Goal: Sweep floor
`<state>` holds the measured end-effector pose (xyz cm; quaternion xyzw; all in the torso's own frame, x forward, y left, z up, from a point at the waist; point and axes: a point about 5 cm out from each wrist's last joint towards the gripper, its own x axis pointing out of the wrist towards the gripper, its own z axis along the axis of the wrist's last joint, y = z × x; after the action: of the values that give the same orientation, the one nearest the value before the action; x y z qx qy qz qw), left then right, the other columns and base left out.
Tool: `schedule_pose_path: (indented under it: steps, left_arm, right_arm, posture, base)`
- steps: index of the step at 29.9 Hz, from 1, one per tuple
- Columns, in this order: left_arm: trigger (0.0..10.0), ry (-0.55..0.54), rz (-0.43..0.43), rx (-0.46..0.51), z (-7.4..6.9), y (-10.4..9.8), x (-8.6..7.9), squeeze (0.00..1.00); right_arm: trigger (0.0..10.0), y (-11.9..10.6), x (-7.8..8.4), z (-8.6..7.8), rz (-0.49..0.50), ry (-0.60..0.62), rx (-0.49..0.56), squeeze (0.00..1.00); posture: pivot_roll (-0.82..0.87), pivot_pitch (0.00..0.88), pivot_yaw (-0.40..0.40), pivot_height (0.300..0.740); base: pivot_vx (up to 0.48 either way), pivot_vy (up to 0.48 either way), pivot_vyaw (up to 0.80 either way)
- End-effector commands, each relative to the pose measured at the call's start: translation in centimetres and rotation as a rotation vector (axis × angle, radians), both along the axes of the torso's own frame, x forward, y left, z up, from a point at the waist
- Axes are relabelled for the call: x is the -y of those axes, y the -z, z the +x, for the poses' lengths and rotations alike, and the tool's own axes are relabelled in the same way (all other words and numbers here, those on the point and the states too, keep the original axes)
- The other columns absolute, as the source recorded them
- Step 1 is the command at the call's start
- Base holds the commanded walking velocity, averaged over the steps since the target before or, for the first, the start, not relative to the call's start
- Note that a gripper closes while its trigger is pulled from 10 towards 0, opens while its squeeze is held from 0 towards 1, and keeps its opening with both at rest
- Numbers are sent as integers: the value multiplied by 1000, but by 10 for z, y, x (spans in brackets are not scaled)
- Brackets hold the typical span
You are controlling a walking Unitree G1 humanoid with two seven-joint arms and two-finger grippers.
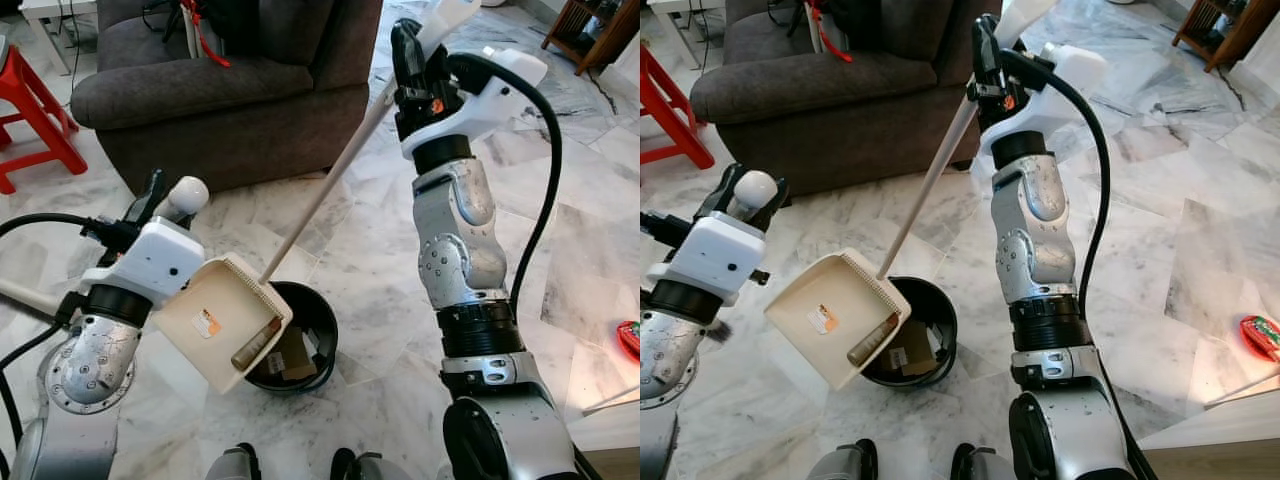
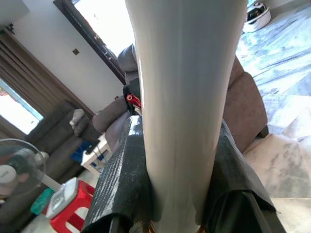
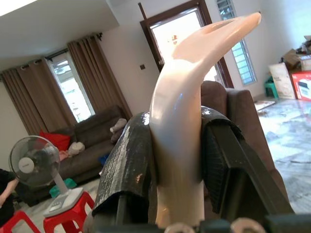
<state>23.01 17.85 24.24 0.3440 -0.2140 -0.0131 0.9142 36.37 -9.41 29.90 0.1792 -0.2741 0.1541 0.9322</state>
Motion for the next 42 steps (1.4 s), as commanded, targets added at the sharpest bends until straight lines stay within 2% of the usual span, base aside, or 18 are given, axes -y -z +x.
schedule_pose_path:
  steps: [1, 6, 7, 15, 20, 24, 26, 28, 29, 31, 34, 42]
  left_arm:
    - [10000, -20, 18, 74, -5, -14, -2, 0]
    - [10000, -24, -4, 82, -4, -15, -2, 0]
    - [10000, -26, -9, 85, -4, -15, -2, 0]
    - [10000, -26, -12, 80, -4, -13, -2, 0]
    - [10000, -19, -19, 77, -3, -13, 1, 0]
    - [10000, -17, -18, 77, -3, -13, 1, 0]
    - [10000, -17, -17, 77, -3, -13, 1, 0]
    - [10000, -16, -15, 78, -2, -13, 1, 0]
    - [10000, -16, -15, 78, -2, -13, 1, 0]
    - [10000, -15, -16, 78, -2, -13, 0, 0]
    - [10000, -11, -16, 79, -2, -13, 2, 0]
    - [10000, -13, -18, 76, -2, -13, 1, 0]
  right_arm:
    - [10000, -7, -1, -4, 29, -6, 27, 0]
    - [10000, -14, 0, -7, 74, -5, 60, 0]
    - [10000, -20, 1, -10, 96, 11, 100, 0]
    - [10000, -31, -1, -20, 103, 2, 199, 0]
    - [10000, -40, 3, -27, 162, 17, 270, 0]
    - [10000, -44, 5, -30, 165, 30, 298, 0]
    - [10000, -48, 4, -33, 128, 45, 339, 0]
    - [10000, -52, -5, -40, 32, 46, 415, 0]
    - [10000, -52, -5, -40, 32, 46, 415, 0]
    - [10000, -54, -13, -45, -37, 36, 459, 0]
    - [10000, -48, -27, -48, -123, -53, 474, 0]
    - [10000, -48, -35, -55, -155, -136, 513, 0]
  posture:
    - [150, 215, -26, 740]
    - [152, 218, -25, 740]
    - [152, 219, -25, 740]
    - [149, 221, -24, 740]
    - [148, 221, -24, 740]
    - [148, 220, -24, 740]
    - [149, 221, -23, 740]
    - [149, 222, -23, 740]
    - [149, 222, -23, 740]
    - [148, 221, -22, 740]
    - [149, 221, -22, 740]
    - [149, 220, -21, 740]
  base:
    - [0, 0, 0]
    - [0, 0, 0]
    - [0, 0, 0]
    - [0, 0, 0]
    - [0, 0, 0]
    - [0, 0, 0]
    - [0, 0, 0]
    - [0, 0, 0]
    - [0, 0, 0]
    - [0, 0, 0]
    - [0, 0, 0]
    - [0, 0, 0]
